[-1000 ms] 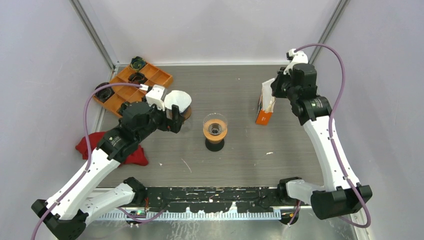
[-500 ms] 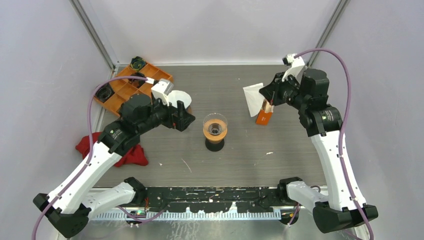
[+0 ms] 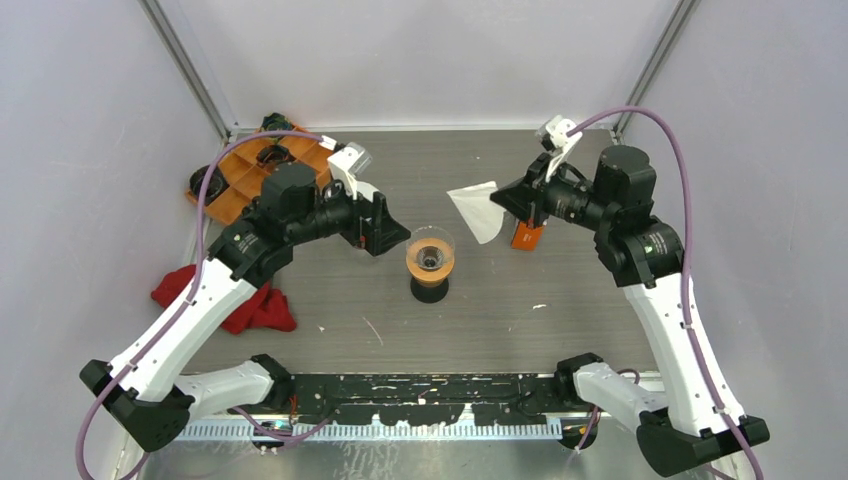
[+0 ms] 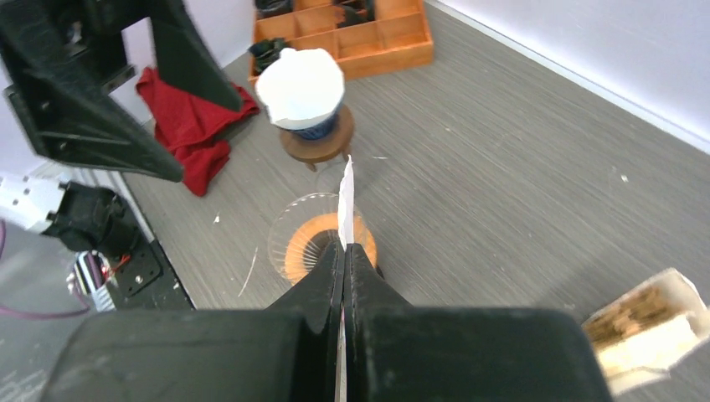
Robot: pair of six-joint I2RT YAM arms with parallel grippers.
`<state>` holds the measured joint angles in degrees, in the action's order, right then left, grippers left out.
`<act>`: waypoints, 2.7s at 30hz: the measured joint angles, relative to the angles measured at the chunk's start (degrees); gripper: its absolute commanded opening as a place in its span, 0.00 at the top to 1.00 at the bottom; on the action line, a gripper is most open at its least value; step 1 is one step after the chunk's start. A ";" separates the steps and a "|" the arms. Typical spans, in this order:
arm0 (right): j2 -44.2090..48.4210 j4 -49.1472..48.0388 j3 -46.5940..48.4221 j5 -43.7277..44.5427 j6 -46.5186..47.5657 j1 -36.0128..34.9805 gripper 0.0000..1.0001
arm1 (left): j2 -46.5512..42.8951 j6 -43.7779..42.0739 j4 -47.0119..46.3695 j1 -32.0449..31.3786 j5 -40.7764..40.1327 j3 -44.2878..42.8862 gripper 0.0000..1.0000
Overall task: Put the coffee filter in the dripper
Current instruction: Place the coffee filter in the coffee dripper.
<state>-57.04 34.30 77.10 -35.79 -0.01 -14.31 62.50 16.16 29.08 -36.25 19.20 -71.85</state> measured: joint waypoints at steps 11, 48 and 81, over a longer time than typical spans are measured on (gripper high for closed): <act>-2.99 -0.63 -0.15 0.42 8.79 -13.75 0.99 | 0.04 -6.78 0.24 0.00 4.92 -0.35 0.09; -11.54 4.44 7.78 -0.13 24.28 -26.38 0.96 | 2.69 -35.45 -0.15 -0.44 22.08 0.22 0.81; -7.80 4.79 7.28 4.66 26.84 -26.45 0.56 | -8.09 -47.50 -2.60 -0.63 18.34 12.15 1.00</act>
<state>-64.84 39.09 84.38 -31.14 26.83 -40.75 54.41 -31.33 26.48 -36.88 37.54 -59.70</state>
